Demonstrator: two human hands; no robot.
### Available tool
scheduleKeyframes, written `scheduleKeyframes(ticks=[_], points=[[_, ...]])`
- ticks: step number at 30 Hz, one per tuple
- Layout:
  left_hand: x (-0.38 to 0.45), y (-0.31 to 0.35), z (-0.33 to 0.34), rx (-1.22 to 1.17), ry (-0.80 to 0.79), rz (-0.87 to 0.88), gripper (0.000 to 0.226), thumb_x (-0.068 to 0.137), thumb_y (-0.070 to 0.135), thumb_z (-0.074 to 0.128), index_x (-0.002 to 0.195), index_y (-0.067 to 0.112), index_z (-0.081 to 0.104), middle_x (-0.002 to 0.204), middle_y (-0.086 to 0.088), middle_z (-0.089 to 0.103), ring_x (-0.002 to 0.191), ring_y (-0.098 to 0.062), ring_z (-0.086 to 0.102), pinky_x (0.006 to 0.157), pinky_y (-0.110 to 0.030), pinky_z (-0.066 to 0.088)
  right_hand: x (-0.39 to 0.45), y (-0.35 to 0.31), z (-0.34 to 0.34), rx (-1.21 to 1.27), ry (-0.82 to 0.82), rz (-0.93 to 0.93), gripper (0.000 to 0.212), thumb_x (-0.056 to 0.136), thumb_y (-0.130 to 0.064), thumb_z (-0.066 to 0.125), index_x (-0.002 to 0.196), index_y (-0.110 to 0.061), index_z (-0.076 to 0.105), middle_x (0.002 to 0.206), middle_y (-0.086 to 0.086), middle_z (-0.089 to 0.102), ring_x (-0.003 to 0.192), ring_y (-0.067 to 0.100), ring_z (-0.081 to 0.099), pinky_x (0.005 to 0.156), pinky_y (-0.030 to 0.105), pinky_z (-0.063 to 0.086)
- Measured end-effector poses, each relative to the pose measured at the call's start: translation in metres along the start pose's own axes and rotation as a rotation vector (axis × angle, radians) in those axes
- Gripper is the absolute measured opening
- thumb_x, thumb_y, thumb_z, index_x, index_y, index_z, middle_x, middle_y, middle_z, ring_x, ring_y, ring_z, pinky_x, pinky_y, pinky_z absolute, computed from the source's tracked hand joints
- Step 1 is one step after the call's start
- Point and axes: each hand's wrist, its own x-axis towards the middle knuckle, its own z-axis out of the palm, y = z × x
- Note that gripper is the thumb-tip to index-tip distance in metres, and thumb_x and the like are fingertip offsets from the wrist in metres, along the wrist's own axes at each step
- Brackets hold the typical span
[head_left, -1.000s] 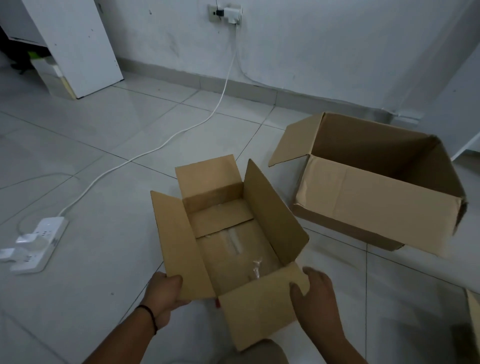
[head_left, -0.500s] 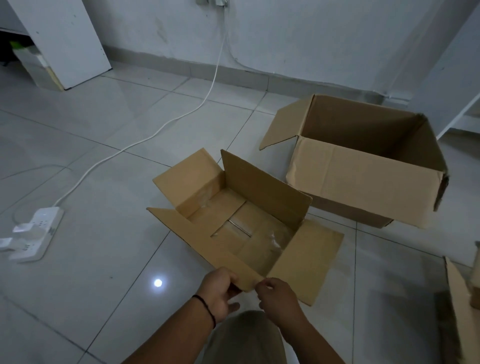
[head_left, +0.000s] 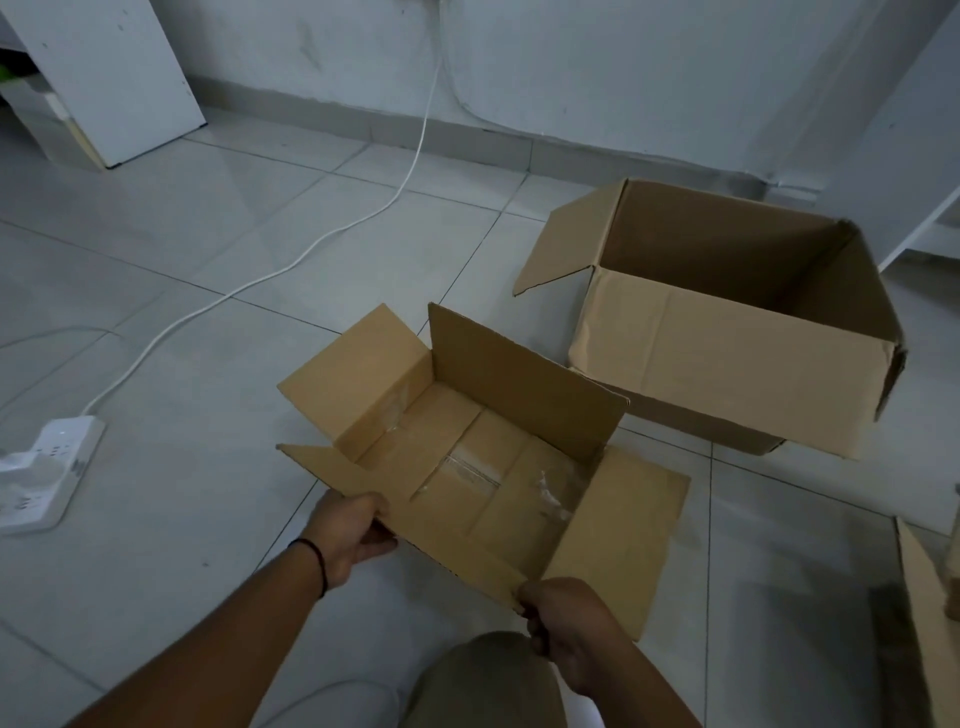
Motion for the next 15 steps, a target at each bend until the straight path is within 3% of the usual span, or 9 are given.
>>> scheduleKeyframes(ticks=[6,9,11,15], points=[[-0.014,-0.026,0.012,-0.041,-0.029,0.030,0.018,0.086,-0.002,0.052,0.098,0.005,0.063,0.084,-0.016,0.068,0.074,-0.028,0.065,0.053,-0.030,0.058,0.008,0.000,-0.025,0.054,0.029,0.015,0.024,0.083,0.001,0.046,0.063,-0.009,0.037,0.056,0.005,0.026,0.049,0.017,0.017,0.049,0.031,0.017],[-0.011,-0.031,0.012,-0.061,-0.043,0.019,0.020,0.088,0.006,0.056,0.106,0.005,0.063,0.092,-0.017,0.069,0.081,-0.029,0.066,0.063,-0.036,0.059,0.004,-0.002,-0.030,0.007,0.012,0.024,0.017,0.085,-0.003,0.047,0.068,-0.005,0.046,0.060,0.010,0.040,0.049,0.017,0.027,0.048,0.030,0.022],[-0.003,-0.031,0.007,-0.068,-0.038,-0.012,0.030,0.087,0.017,0.060,0.114,0.006,0.061,0.107,-0.017,0.066,0.093,-0.029,0.064,0.068,-0.040,0.059,0.000,-0.002,-0.034,-0.082,0.037,-0.012,0.016,0.088,-0.013,0.049,0.080,-0.002,0.057,0.074,0.013,0.054,0.056,0.019,0.040,0.050,0.028,0.029],[0.022,-0.021,-0.019,-0.058,0.135,-0.002,0.075,0.073,0.040,0.073,0.136,0.012,0.045,0.132,-0.006,0.053,0.115,-0.026,0.052,0.067,-0.040,0.057,0.002,0.003,-0.050,-0.439,0.392,-0.334,0.033,0.091,-0.029,0.053,0.104,0.000,0.062,0.092,0.012,0.063,0.075,0.020,0.052,0.067,0.027,0.038]])
